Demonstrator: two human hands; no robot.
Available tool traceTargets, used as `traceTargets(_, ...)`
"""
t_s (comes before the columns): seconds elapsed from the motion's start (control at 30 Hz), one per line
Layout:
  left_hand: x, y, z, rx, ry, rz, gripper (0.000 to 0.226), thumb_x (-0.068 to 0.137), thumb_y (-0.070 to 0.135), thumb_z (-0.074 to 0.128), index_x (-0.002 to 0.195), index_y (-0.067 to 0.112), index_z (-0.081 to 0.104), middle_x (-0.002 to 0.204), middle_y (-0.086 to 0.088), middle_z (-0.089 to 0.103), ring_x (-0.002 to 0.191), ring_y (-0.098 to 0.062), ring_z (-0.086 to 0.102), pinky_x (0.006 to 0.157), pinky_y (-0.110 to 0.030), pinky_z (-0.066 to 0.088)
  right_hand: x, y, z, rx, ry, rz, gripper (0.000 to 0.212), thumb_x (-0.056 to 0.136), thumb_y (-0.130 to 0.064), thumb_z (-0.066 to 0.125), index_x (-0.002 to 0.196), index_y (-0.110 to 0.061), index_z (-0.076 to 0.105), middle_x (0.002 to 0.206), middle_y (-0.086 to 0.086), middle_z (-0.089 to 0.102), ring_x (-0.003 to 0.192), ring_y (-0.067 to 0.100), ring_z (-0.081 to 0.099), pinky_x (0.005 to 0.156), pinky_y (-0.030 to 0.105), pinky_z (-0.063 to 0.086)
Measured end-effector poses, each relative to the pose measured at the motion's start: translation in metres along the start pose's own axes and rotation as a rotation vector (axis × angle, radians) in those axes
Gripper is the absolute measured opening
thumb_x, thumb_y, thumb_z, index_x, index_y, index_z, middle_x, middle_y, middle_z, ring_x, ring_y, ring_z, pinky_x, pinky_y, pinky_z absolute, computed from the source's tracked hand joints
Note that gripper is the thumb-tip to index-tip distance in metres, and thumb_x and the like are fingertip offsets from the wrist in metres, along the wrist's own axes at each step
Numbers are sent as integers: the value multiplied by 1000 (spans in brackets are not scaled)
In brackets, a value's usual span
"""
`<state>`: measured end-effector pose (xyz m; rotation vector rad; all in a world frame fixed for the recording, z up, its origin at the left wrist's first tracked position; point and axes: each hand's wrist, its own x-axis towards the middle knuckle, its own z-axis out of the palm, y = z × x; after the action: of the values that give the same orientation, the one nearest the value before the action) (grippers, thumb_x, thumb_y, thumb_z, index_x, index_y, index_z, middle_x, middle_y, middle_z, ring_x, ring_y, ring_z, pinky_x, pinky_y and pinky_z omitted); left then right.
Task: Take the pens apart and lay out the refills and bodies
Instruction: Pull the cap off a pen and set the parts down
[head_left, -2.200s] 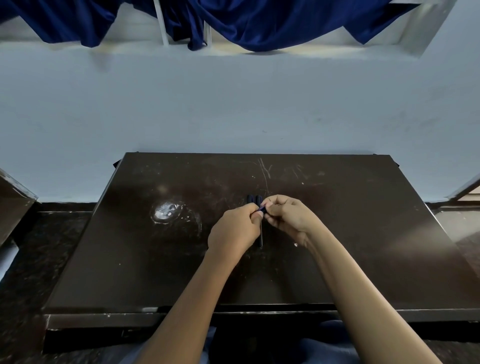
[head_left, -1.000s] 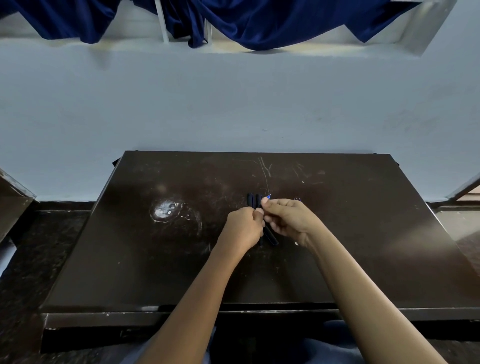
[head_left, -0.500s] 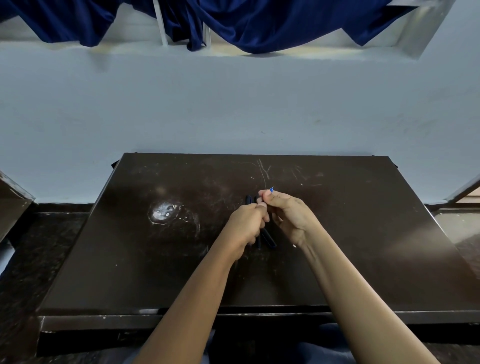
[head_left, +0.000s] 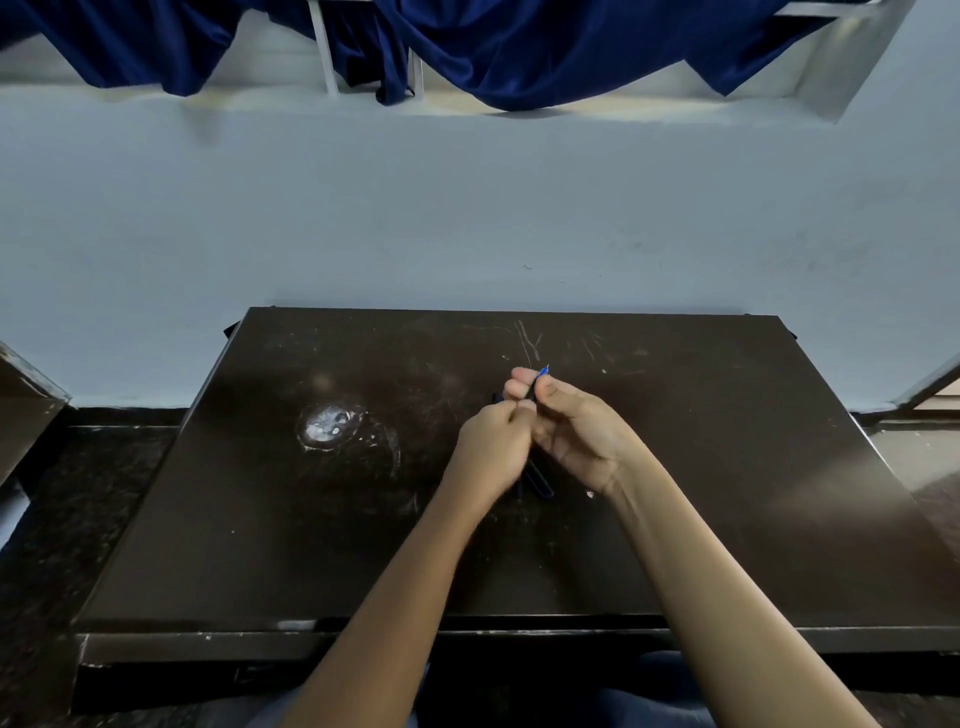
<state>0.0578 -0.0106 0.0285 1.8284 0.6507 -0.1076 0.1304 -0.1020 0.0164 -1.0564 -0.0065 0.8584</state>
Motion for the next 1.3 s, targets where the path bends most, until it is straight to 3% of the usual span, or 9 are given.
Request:
traceTargets(0.13, -3, -15, 8, 557, 288, 233, 37, 101, 28, 34, 133, 22, 51, 107, -8, 66, 94, -24, 62, 65, -28, 37, 3, 12, 6, -109, 191, -9, 26, 92, -17, 60, 108, 2, 66, 86, 6, 69, 59, 4, 66, 66, 15, 54)
traceTargets(0.27, 0, -11, 9, 656, 281, 212, 35, 101, 29, 33, 128, 20, 53, 107, -7, 66, 90, -25, 63, 64, -30, 38, 8, 16, 9, -105, 288, 9, 24, 93, -7, 56, 109, 8, 65, 73, 4, 66, 49, 2, 63, 65, 17, 52)
traceTargets(0.43, 4, -2, 1, 177, 118, 64, 35, 98, 27, 39, 71, 16, 56, 75, -1, 57, 62, -13, 49, 56, -26, 36, -1, 7, 17, -106, 216, -72, 22, 94, -3, 51, 107, 11, 62, 83, 11, 71, 59, 13, 65, 55, 21, 52)
traceTargets(0.7, 5, 3, -16, -689, -301, -245, 35, 100, 28, 42, 69, 16, 53, 46, 9, 39, 33, 1, 25, 28, -12, 17, -10, -5, 20, -95, 94, -139, 18, 95, -5, 49, 102, 6, 62, 94, 16, 68, 49, 3, 60, 50, 16, 49)
traceTargets(0.9, 2, -7, 2, 260, 230, 203, 29, 98, 23, 40, 98, 10, 66, 81, 0, 61, 67, -12, 56, 57, -15, 35, -5, 6, 18, -104, 180, -51, 26, 97, -15, 50, 113, 2, 62, 94, 8, 70, 61, 7, 67, 61, 24, 55)
traceTargets(1.0, 4, -11, 6, 501, 291, 274, 30, 100, 18, 36, 116, 5, 57, 105, -10, 63, 88, -21, 59, 68, -25, 39, -2, 12, 15, -99, 385, -16, 20, 88, -16, 65, 102, -2, 68, 88, 9, 72, 73, 14, 71, 82, 31, 56)
traceTargets(1.07, 4, -13, 7, 687, 327, 319, 26, 101, 15, 35, 112, 5, 55, 107, -11, 62, 97, -25, 59, 74, -31, 41, -3, 12, 15, -71, 456, -14, 7, 86, -11, 68, 87, -5, 67, 81, 6, 71, 59, 9, 71, 72, 23, 54)
traceTargets(1.17, 4, -14, 8, 825, 380, 375, 23, 101, 15, 36, 111, 8, 55, 108, -8, 63, 101, -25, 58, 78, -32, 41, -3, 13, 18, 25, 492, -1, 8, 85, -9, 68, 86, -2, 65, 78, 8, 68, 46, 7, 66, 42, 11, 47)
traceTargets(1.3, 4, -13, 10, 684, 333, 320, 25, 100, 18, 39, 115, 11, 58, 104, -9, 64, 90, -23, 62, 65, -30, 38, 2, 14, 17, 92, 501, -9, 7, 86, 0, 64, 92, 2, 66, 78, 9, 68, 48, 11, 66, 53, 17, 56)
